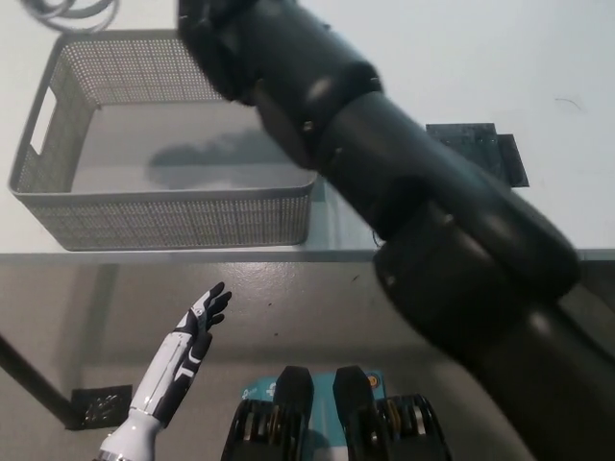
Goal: Use the right hand to pick up a power strip and put it into a container on the left side
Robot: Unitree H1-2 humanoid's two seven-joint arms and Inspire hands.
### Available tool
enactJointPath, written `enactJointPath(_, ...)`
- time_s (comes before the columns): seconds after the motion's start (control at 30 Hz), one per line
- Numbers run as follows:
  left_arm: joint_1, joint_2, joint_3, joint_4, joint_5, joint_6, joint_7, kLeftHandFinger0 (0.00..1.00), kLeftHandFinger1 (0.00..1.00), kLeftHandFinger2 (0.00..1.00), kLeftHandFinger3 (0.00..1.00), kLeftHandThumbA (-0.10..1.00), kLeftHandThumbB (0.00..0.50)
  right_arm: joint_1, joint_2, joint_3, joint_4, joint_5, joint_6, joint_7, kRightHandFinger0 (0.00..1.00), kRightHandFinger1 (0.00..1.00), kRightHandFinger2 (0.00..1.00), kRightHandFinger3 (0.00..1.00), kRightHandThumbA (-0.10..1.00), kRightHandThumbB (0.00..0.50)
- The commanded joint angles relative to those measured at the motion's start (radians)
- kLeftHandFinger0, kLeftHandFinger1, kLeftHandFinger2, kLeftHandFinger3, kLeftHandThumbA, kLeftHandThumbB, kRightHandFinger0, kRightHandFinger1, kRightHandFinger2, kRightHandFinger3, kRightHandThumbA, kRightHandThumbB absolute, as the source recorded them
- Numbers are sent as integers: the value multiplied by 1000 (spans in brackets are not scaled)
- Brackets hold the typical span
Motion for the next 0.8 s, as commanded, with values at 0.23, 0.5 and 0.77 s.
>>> enactJointPath(0.23,-16,24,-2,-36,0,1,-22,1000,1000,1000,1000,1000,213,-43,35,-88,72,157,11,205,0,46,649,181,-100,181)
enactJointPath(0.5,-24,29,-1,-38,4,0,-26,1000,1000,1000,1000,1000,205,-58,32,-84,92,174,108,477,102,307,668,513,-94,266)
enactJointPath(0.77,-40,37,-3,-35,5,3,-33,1000,1000,1000,1000,1000,208,-108,32,-116,111,235,217,901,1000,1000,1000,1000,729,500)
